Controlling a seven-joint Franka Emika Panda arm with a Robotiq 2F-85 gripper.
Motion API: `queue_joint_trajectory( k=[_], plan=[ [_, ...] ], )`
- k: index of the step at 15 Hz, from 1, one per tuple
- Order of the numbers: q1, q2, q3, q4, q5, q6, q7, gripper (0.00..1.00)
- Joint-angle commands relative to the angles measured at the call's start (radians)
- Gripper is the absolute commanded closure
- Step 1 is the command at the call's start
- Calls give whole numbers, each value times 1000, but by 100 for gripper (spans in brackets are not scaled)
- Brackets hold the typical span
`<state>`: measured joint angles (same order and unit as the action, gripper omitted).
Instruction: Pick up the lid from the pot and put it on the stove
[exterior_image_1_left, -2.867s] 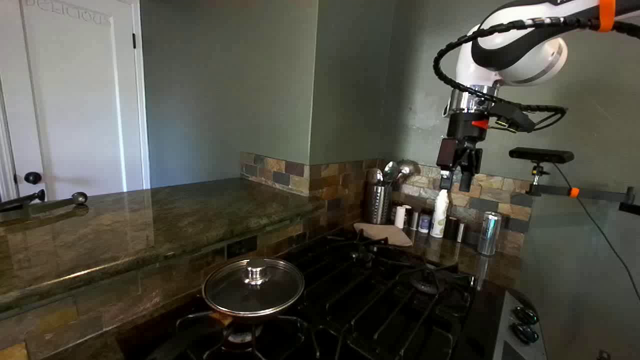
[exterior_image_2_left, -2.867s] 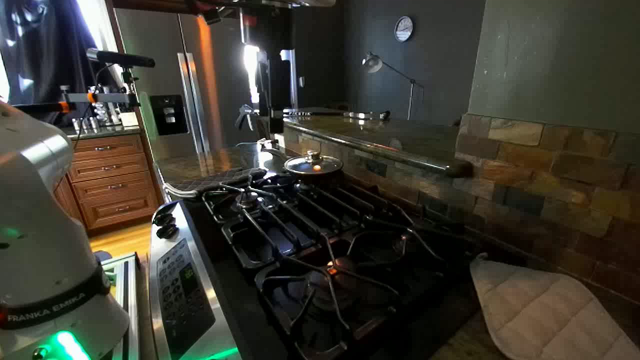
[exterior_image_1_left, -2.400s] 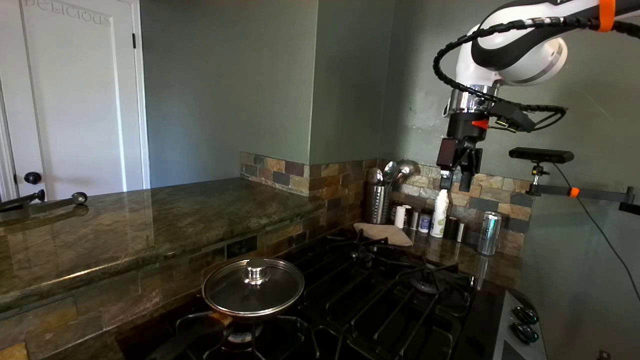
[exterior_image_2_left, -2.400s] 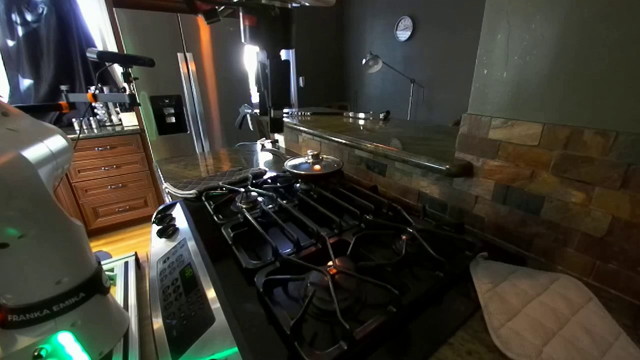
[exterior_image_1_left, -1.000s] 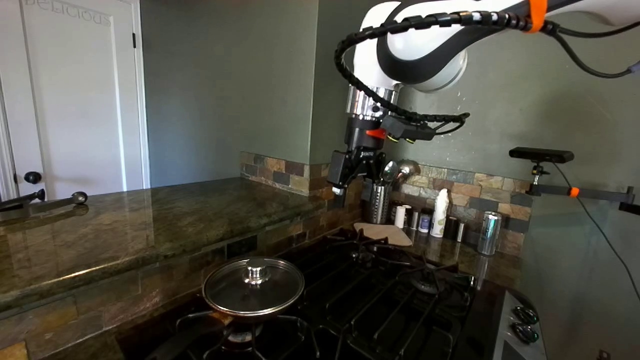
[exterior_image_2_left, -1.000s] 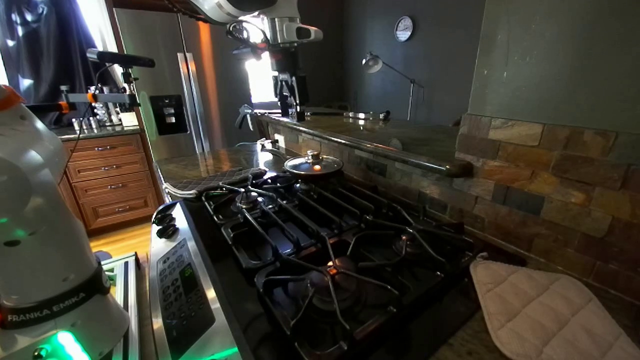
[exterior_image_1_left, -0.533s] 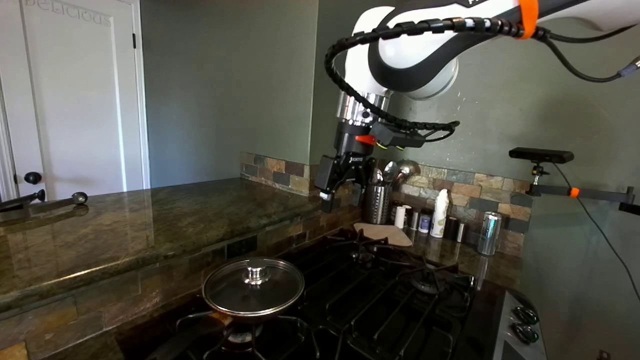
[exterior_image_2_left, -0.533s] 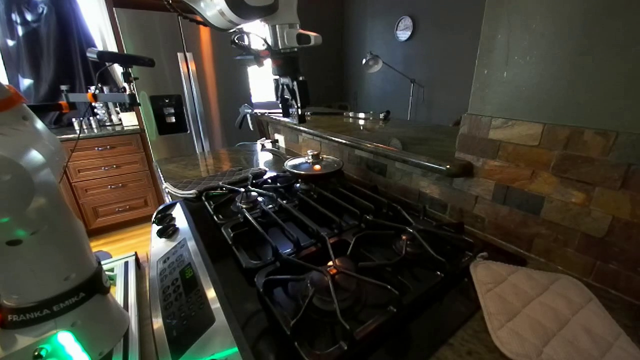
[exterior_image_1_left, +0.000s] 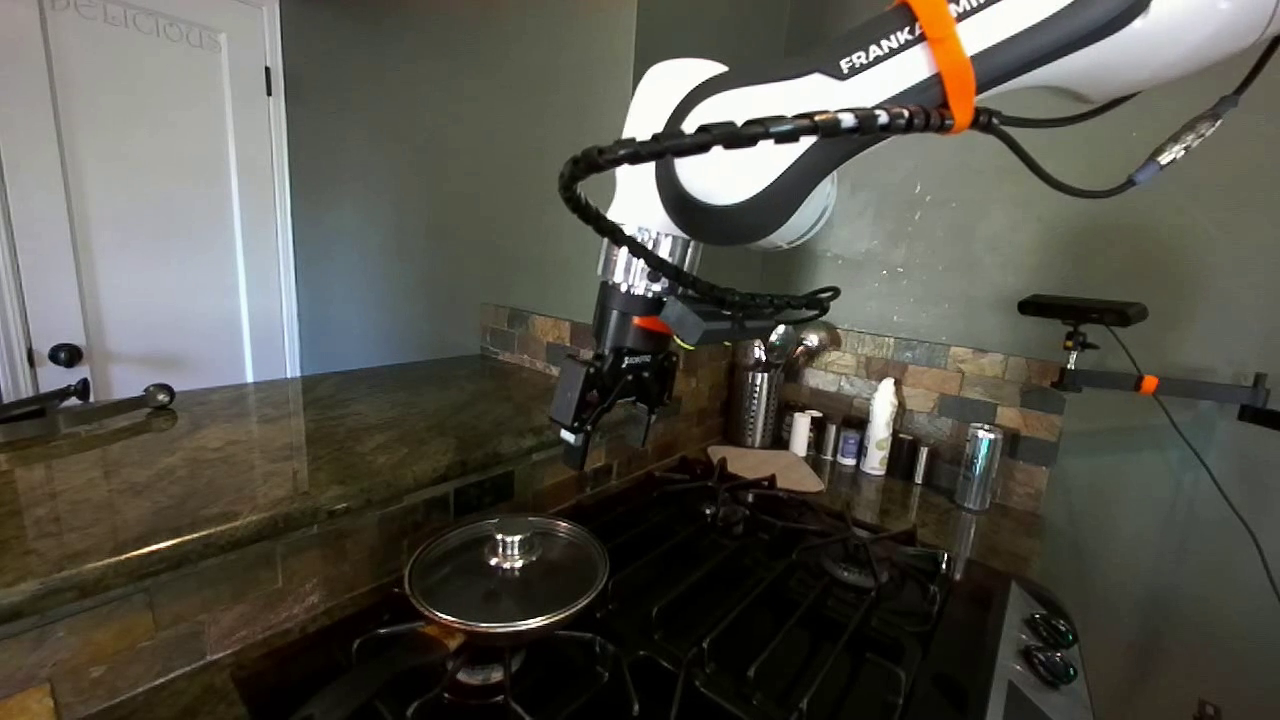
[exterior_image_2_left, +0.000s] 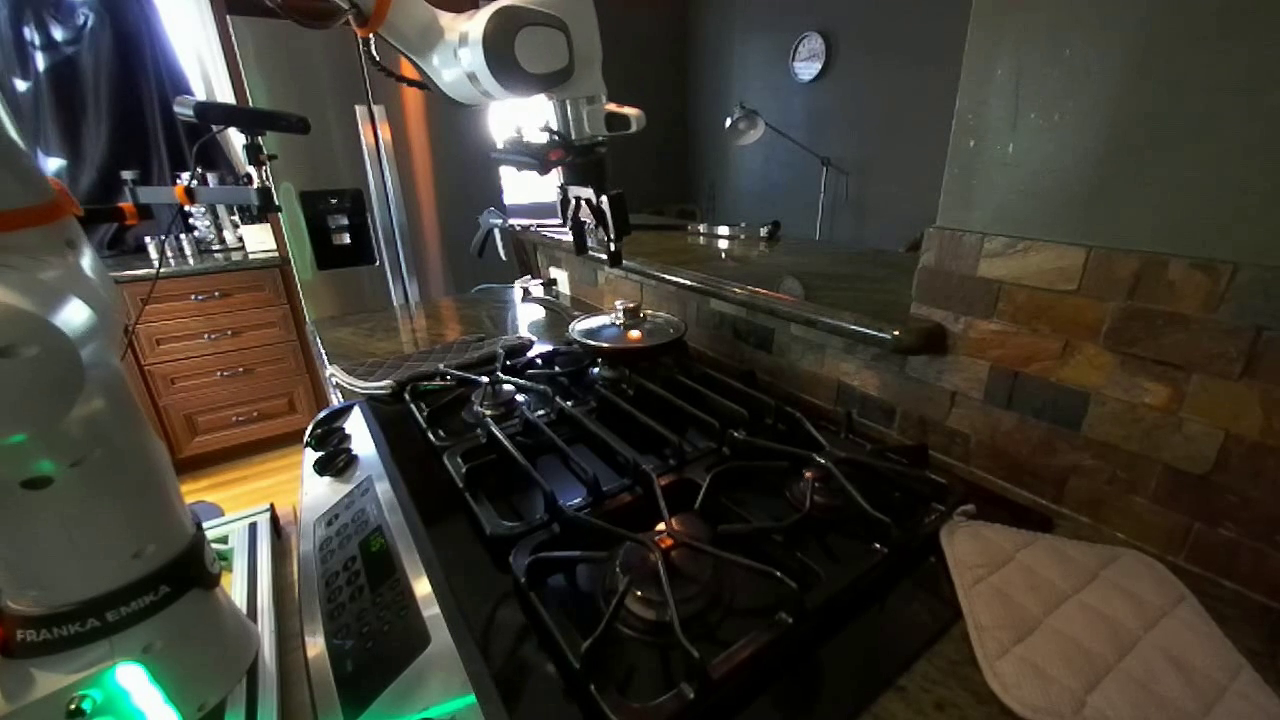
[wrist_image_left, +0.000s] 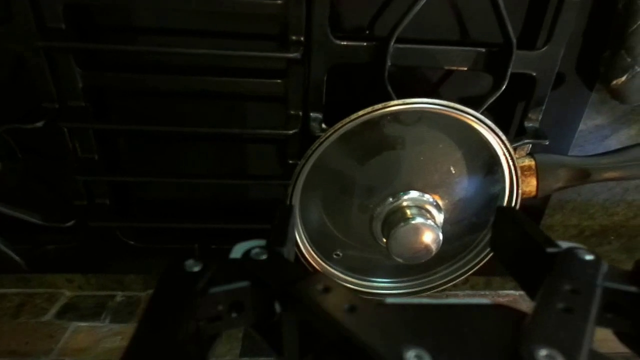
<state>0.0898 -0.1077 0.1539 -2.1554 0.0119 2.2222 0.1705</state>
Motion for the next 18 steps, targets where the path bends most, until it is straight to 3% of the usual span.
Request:
queue_joint_trajectory(
  k=[1,4,5,18],
  plan=[
    [25,126,13,118,-46,-41,13,0],
    [46,207,12,193,-46,-65,-14,0],
    [41,140,2,118,-38,-15,-3,0],
    [69,289,-6,213,-82,15,53,0]
  ],
)
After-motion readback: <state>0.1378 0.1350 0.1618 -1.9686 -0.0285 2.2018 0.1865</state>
